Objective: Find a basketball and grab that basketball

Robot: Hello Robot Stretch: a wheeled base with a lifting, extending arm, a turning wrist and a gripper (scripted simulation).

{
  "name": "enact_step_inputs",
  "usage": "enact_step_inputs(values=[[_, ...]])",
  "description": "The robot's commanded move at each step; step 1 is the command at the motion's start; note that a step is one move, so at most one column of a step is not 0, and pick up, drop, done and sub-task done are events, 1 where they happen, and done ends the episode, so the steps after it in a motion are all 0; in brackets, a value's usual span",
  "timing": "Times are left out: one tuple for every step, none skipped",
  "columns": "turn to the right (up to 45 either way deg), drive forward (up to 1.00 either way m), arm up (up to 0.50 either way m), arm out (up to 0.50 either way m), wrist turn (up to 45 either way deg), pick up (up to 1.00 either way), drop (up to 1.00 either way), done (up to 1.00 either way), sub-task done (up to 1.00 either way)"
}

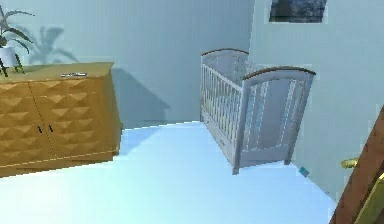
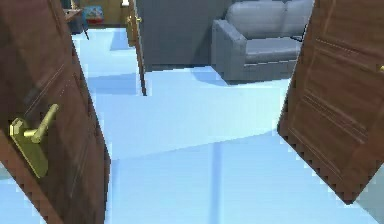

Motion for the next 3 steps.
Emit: enact_step_inputs(values=[[-21.0,0.0,0.0,0.0,0.0,0.0,0.0,0.0,0.0],[0.0,0.45,0.0,0.0,0.0,0.0,0.0,0.0,0.0],[-45.0,0.0,0.0,0.0,0.0,0.0,0.0,0.0,0.0]])
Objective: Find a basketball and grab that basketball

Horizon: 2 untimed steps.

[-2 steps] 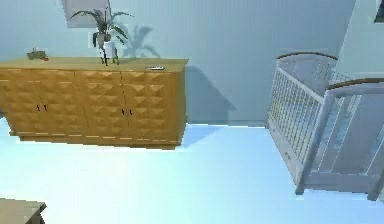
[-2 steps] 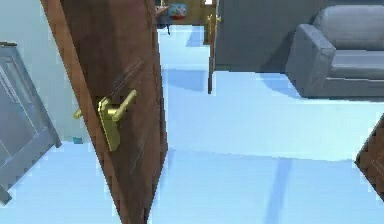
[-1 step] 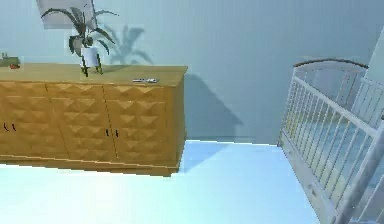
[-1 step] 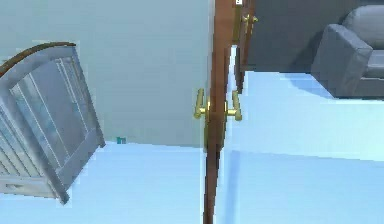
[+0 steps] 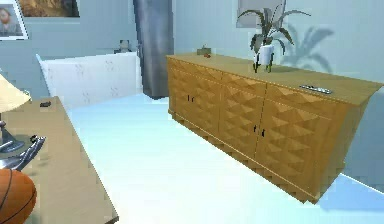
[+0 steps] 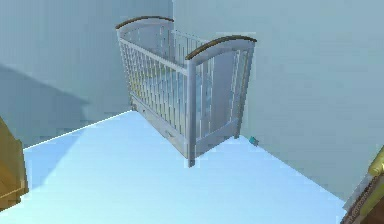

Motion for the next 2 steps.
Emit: enact_step_inputs(values=[[-3.0,0.0,0.0,0.0,0.0,0.0,0.0,0.0,0.0],[0.0,0.65,0.0,0.0,0.0,0.0,0.0,0.0,0.0]])
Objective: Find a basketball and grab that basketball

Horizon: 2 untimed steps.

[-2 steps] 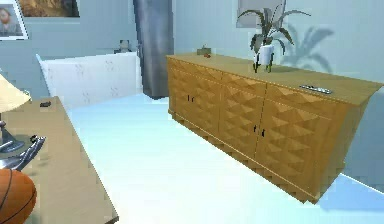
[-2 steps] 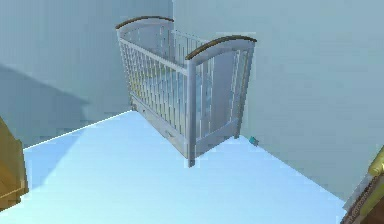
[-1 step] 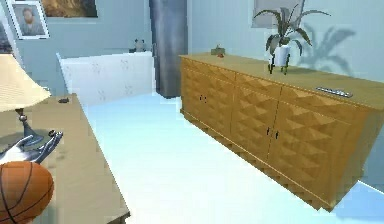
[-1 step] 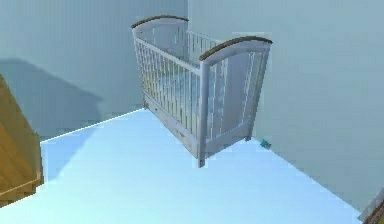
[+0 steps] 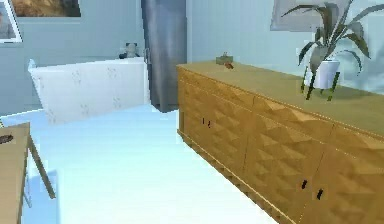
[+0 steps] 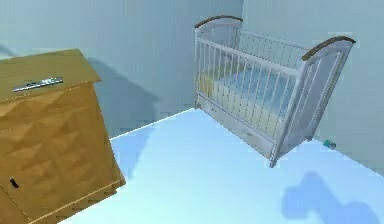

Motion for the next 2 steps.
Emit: enact_step_inputs(values=[[-33.0,0.0,0.0,0.0,0.0,0.0,0.0,0.0,0.0],[0.0,0.7,0.0,0.0,0.0,0.0,0.0,0.0,0.0]])
